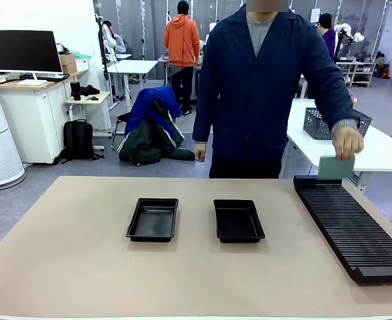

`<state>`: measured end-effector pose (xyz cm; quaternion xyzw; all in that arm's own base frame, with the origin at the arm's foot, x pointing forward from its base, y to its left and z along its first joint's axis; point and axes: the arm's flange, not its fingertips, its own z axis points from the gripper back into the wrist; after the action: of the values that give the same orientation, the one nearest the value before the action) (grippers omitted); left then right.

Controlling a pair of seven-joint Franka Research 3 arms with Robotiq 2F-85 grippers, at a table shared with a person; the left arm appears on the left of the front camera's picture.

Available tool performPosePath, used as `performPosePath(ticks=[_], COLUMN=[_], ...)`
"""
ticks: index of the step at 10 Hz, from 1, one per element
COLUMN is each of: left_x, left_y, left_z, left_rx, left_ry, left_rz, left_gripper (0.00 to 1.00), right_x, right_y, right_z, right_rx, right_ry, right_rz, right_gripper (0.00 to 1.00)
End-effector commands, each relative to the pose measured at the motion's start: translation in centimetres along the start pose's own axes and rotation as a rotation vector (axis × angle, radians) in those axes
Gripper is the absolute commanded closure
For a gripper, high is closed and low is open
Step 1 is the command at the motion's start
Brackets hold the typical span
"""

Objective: Inspect and transfer BCBs to ESD trays.
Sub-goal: Pick up the Blank PCB from the PCB Rack and place it in the left ESD tray.

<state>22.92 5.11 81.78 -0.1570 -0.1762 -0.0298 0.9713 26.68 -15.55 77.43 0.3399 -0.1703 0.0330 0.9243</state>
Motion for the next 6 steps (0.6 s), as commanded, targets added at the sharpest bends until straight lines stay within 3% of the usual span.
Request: performPosePath(ticks=[1, 6], left_x=[0.07, 0.07], left_y=[0.04, 0.04], left_z=[-0.04, -0.04], left_rx=[0.0, 0.0], left_ry=[-0.003, -0.003], left_rz=[0.001, 0.001], left_gripper=[0.0, 0.0], right_x=[-0.07, -0.07], right_y=[0.21, 0.21], right_z=[-0.01, -0.01], right_rx=[0.0, 0.0], right_ry=[0.001, 0.001], right_rz=[0.005, 0.005], right_gripper=[0.0, 0.0])
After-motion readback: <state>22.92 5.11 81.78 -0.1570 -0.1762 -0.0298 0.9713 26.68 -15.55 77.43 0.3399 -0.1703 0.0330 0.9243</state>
